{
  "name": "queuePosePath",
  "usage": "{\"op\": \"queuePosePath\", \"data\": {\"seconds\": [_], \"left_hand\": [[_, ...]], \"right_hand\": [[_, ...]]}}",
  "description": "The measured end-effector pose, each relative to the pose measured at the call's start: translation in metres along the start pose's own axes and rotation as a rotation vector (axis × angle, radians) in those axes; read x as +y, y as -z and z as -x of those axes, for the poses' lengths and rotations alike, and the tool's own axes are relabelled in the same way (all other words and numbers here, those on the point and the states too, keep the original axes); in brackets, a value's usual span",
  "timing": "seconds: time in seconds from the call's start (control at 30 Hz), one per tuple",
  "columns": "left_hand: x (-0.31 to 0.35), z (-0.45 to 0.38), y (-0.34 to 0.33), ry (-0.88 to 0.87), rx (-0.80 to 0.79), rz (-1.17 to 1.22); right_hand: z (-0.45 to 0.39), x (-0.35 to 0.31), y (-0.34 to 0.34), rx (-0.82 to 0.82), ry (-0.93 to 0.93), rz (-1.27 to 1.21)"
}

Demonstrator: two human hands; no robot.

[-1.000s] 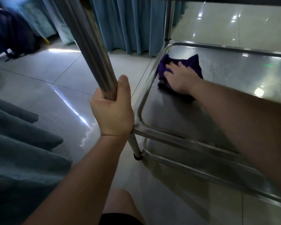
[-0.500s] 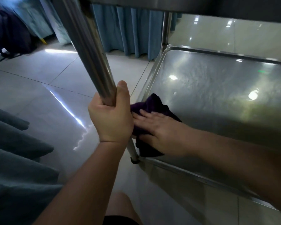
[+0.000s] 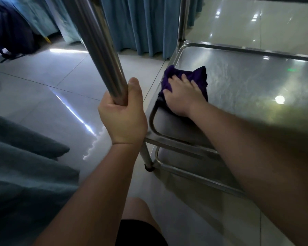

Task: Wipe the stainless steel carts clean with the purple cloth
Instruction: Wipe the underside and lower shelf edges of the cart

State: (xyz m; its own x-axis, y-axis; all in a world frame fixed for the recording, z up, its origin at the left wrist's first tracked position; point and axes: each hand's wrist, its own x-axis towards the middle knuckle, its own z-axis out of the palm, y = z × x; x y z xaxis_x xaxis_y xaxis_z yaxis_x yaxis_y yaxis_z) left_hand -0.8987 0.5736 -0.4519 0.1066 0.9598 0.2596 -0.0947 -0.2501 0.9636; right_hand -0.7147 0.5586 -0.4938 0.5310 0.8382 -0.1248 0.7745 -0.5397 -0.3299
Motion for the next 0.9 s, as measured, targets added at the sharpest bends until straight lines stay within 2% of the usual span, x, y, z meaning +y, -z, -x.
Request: {"op": "queuePosePath", "data": {"seconds": [0.27,0.47,0.7,0.9], "left_hand": [[0.002,0.000,-0.004,0.047,0.030,0.034],[0.009,0.003,-0.003,0.096,0.031,0.011],[0.010,0.004,-0.001,0.136,0.020,-0.043],[0.013,0.008,0.003,0.091,0.024,-0.152]], "right_hand": [[0.107,-0.021,-0.023,-0.043,0.233,-0.067],[0.138,-0.010,-0.014,-0.090,0.365,-0.029],[0.180,0.043,-0.008,-0.011,0.342,0.044],[0.220,0.101,0.000,0.005,0.271,0.112]]}}
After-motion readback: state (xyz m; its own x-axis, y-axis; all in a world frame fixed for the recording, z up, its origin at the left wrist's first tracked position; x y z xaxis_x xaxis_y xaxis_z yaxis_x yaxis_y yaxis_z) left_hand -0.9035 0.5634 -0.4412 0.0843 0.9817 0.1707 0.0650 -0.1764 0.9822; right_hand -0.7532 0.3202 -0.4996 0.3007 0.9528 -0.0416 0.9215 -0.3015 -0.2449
